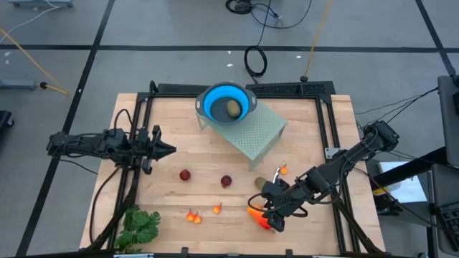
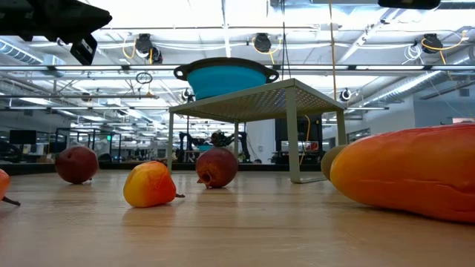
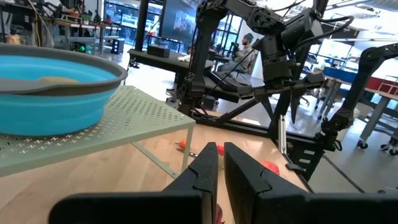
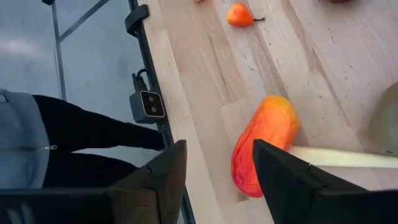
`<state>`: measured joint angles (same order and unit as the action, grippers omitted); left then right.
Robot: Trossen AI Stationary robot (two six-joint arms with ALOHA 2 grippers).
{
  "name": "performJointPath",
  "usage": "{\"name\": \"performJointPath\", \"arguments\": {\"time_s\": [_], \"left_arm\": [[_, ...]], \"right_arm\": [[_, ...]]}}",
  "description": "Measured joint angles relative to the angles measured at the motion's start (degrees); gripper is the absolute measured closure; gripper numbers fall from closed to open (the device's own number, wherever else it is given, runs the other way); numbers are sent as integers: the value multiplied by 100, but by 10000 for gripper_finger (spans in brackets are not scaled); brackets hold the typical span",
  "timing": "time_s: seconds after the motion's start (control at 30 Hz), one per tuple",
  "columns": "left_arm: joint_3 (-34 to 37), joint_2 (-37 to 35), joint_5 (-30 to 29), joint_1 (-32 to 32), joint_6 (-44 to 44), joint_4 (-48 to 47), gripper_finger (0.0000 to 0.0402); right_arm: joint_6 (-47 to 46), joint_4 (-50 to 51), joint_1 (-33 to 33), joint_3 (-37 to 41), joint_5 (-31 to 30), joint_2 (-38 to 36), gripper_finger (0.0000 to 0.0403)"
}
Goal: Pick & Place Fruit
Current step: Put the mango into the blue strainer bowl on the shelf
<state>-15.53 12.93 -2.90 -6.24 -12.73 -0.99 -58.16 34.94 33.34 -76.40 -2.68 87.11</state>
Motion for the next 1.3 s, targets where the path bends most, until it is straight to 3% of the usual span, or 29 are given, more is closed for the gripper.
{"name": "performJointPath", "arguments": {"time_s": [0.57,1.3], "left_arm": [[0,0,0,0,-5,0,376],[0,2,0,-1,4,-2,376]], "right_arm": [[-117,123,0,0,-11,0,95],[187,-709,0,0,-17,-2,92]]}}
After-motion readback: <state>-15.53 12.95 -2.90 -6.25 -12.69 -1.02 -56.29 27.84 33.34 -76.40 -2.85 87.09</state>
